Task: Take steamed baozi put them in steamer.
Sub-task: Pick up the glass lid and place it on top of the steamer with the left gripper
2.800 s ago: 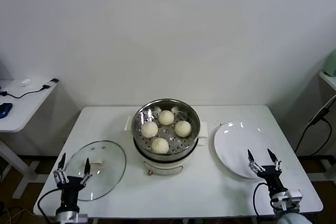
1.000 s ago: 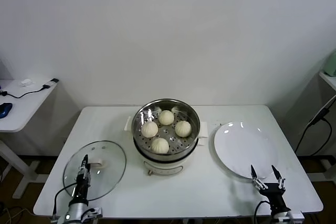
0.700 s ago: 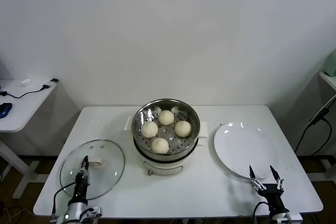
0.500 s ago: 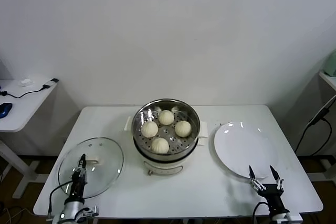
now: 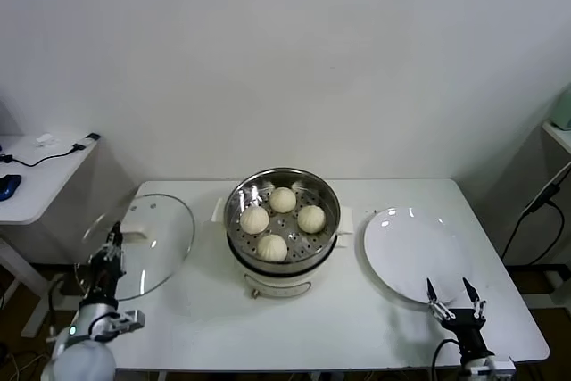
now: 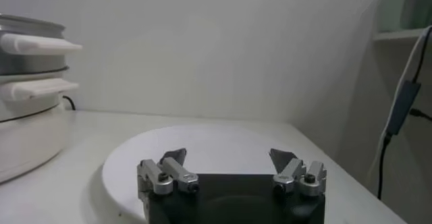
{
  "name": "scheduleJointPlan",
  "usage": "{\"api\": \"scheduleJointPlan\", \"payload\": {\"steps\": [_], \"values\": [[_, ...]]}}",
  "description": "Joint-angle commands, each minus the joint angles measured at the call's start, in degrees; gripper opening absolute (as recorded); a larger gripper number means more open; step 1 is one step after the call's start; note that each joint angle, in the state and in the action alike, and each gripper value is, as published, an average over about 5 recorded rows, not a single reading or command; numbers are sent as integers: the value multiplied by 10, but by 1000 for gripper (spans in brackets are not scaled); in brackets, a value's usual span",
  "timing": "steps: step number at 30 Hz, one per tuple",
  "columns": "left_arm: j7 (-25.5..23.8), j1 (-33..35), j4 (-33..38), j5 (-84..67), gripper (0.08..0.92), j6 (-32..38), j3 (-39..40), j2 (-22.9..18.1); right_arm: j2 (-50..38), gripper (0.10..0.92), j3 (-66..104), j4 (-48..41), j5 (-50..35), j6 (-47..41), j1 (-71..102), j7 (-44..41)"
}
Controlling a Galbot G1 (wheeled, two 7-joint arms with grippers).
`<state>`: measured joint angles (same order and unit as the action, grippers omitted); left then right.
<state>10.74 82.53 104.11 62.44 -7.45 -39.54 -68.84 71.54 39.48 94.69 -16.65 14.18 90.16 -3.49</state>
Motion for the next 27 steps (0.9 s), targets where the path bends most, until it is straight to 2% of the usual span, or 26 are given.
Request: {"api": "scheduleJointPlan", "payload": {"steps": [1,6,11,17,27], "values": [[-206,-35,223,-11,136,-234,88,73,3,823,1,4,48,-13,-4,5],[-245,-80,229,90,136,-286,203,44,6,823,-1,2,57,-14,-7,5],[-286,-120,219,180,136,-307,296,-18,9,823,-4,0,58,-11,-6,4],[-314,-155,197,265,136,-320,363,-82,13,823,-3,-2,59,-8,-5,4],[-317,-187,125,351,136,-324,443,-204,26,823,1,-4,62,-2,-7,5]]}}
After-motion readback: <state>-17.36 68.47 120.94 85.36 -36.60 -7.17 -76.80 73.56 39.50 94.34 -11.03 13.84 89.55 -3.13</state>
